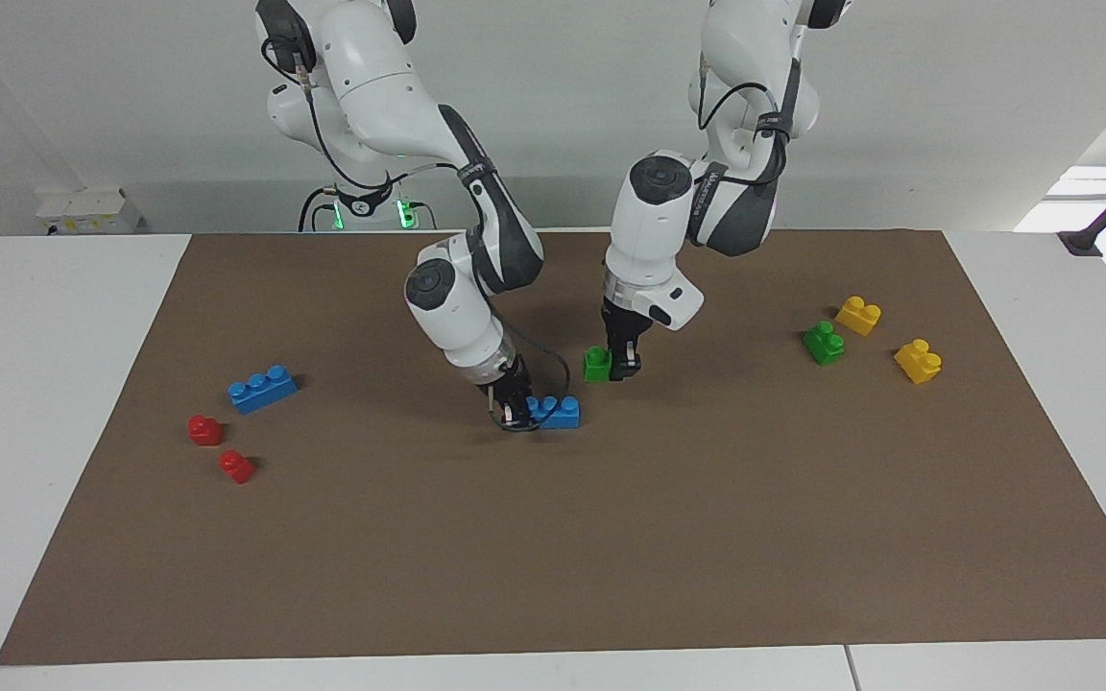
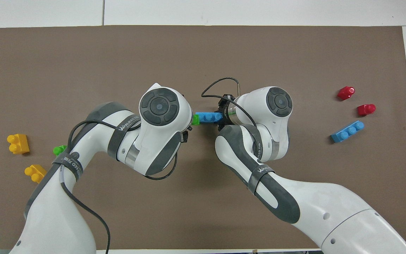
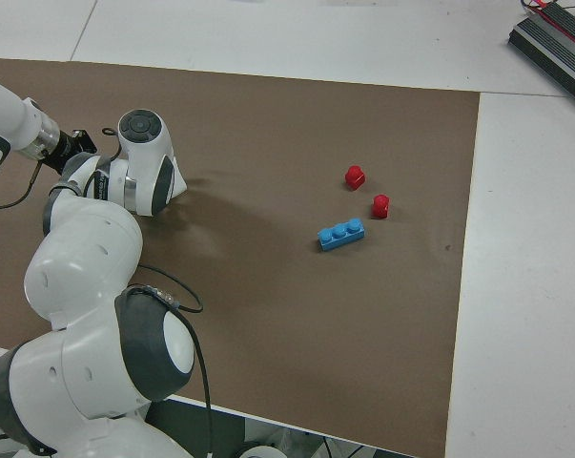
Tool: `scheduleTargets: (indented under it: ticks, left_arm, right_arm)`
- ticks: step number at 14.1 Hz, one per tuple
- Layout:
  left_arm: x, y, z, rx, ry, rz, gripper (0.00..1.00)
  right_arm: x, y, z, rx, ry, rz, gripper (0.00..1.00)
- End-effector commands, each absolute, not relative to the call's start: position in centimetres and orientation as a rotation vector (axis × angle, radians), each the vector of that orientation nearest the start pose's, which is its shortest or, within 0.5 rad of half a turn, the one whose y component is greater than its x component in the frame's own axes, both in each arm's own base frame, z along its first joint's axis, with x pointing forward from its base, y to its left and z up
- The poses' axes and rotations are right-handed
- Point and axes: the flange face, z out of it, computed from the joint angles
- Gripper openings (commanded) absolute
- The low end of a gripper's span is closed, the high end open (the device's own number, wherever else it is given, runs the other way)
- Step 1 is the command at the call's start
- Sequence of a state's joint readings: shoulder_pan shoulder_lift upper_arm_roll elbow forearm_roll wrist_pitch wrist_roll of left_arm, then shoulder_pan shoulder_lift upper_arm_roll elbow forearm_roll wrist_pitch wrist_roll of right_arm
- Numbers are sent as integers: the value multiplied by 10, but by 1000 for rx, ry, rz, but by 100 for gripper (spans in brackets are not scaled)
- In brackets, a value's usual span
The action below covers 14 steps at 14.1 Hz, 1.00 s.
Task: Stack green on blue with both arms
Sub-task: 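Press the green brick onto the blue brick held by the right gripper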
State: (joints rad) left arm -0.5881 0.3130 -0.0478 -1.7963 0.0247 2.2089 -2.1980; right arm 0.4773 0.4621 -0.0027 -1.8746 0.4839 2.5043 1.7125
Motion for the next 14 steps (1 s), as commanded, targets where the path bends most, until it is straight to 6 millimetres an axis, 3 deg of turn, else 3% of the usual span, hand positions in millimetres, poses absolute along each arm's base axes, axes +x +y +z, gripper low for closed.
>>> scheduleTargets:
  ticks: [1,6,14]
  left_arm:
    - [533,-397,375,-2279,-2305,-95,0]
    - [530,-416,366,-2301,-2305,-92,0]
    - [527,-428,359,-2312,-2327,-107,0]
  right_arm:
    - [578,287,277,-1958,2058,255,0]
    - [580,284,278,-1948,2060,247,0]
    - [583,281,277,-1941,2059,237,0]
